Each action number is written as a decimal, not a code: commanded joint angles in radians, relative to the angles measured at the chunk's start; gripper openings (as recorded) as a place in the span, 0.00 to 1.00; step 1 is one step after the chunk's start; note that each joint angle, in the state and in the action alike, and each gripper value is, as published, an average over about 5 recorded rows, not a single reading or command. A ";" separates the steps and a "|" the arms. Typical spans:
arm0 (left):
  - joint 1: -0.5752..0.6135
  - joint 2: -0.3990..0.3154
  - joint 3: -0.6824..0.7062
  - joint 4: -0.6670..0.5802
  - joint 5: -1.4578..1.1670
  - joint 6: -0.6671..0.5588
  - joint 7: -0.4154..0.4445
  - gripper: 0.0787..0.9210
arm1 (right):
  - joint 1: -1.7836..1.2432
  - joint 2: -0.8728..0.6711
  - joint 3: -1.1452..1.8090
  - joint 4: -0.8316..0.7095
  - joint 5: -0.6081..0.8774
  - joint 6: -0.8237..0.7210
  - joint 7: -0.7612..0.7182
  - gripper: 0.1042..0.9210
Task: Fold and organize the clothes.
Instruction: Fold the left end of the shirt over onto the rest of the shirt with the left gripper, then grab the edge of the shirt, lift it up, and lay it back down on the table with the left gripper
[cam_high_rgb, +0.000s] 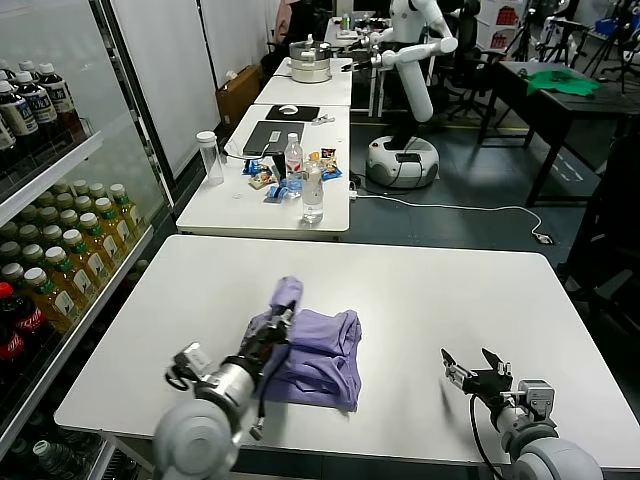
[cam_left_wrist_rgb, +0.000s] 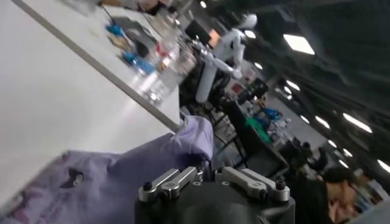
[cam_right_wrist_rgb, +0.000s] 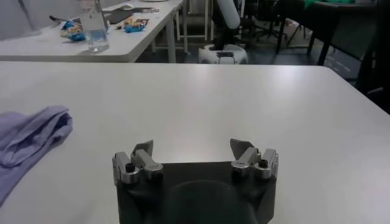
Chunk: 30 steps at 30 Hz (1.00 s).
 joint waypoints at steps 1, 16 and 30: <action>-0.054 -0.071 0.183 0.134 0.164 0.007 0.038 0.06 | 0.001 -0.003 0.002 -0.005 0.001 0.001 -0.003 0.88; 0.013 -0.008 0.167 0.050 0.474 -0.017 0.205 0.42 | 0.016 -0.010 -0.005 -0.026 0.004 0.008 -0.009 0.88; 0.046 0.076 0.052 0.248 0.873 -0.069 0.074 0.86 | 0.030 -0.009 -0.016 -0.034 0.002 0.011 -0.007 0.88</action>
